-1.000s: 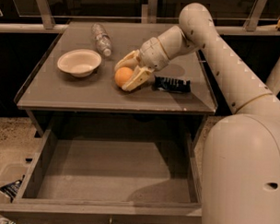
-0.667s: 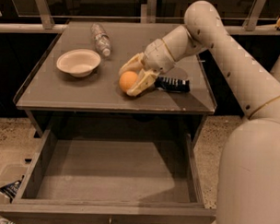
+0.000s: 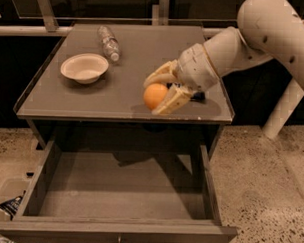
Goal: Place orange into top drawer
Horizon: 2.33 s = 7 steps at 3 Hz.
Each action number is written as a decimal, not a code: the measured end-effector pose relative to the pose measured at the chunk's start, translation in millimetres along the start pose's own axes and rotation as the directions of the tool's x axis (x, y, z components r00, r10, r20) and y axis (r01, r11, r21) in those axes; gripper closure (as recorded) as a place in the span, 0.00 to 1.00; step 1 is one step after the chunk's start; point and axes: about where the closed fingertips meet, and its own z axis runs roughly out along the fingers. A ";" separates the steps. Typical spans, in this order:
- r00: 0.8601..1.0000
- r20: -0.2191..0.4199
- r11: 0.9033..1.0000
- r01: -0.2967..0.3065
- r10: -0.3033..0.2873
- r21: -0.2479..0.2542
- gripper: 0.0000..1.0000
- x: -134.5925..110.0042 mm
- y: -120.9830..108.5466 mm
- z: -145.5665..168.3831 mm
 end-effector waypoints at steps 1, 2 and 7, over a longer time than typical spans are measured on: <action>0.997 -0.027 0.998 -0.066 0.065 -0.009 1.00 24.8 35.9 -5.4; 0.997 -0.027 0.998 -0.066 0.065 -0.009 1.00 24.8 35.9 -5.3; 0.955 0.054 0.942 -0.278 0.292 -0.188 1.00 60.3 197.0 99.1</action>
Offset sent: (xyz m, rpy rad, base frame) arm -0.0231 -0.0253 -0.0240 -0.0250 0.0466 -0.0418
